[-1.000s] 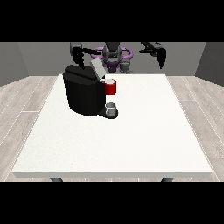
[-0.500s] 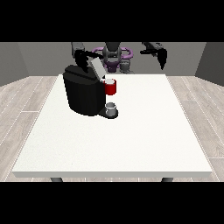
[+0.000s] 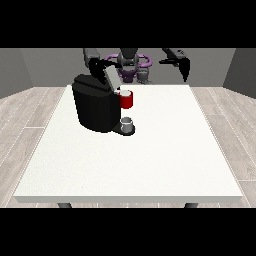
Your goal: Insert the coffee pod into the coffee machine and close the lid
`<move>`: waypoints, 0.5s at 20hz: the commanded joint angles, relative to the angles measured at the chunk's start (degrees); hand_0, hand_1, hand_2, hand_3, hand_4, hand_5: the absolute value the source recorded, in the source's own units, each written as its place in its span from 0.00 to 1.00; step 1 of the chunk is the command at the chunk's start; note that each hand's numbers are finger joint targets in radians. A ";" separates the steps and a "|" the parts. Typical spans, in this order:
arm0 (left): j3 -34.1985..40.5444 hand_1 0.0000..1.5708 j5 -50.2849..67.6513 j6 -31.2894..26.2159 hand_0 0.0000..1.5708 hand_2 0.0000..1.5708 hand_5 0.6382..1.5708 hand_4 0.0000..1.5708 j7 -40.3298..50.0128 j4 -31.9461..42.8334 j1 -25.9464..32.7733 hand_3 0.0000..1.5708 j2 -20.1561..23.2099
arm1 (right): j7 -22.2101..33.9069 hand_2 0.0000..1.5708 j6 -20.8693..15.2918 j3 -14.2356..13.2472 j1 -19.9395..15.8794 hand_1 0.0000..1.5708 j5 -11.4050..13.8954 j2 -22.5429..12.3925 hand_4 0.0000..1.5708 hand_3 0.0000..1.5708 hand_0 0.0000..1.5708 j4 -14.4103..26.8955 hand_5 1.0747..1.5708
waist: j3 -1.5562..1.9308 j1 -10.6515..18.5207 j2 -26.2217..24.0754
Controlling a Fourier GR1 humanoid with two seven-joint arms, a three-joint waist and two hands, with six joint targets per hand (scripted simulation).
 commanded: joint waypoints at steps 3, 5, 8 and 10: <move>0.58 0.00 0.47 1.82 0.00 0.00 1.00 0.00 -0.55 1.64 -1.55 0.00 0.36 | 0.21 0.00 0.63 1.45 -2.18 0.00 1.56 0.66 0.00 0.00 0.00 2.19 1.00 | 0.19 -0.85 1.18; 2.54 0.00 2.94 -0.37 0.00 0.00 1.00 0.08 2.99 -1.02 -2.69 0.00 3.44 | -0.66 0.00 1.37 0.74 -1.47 0.00 1.18 -0.20 0.00 0.00 0.00 3.27 1.00 | 0.21 0.91 0.41; -0.67 0.00 1.37 -0.34 0.00 0.00 1.00 0.12 0.96 -0.97 0.25 0.00 1.17 | 0.89 0.00 0.12 1.25 -3.81 0.00 2.38 0.33 0.07 0.00 0.00 4.39 1.00 | 0.20 1.90 0.20; 2.85 0.00 3.35 -1.89 0.00 0.00 1.00 0.09 -0.98 3.64 -3.01 0.00 4.24 | 3.52 0.00 -0.12 0.91 -8.61 0.00 2.23 0.07 0.14 0.00 0.00 3.24 1.00 | 0.18 0.80 2.88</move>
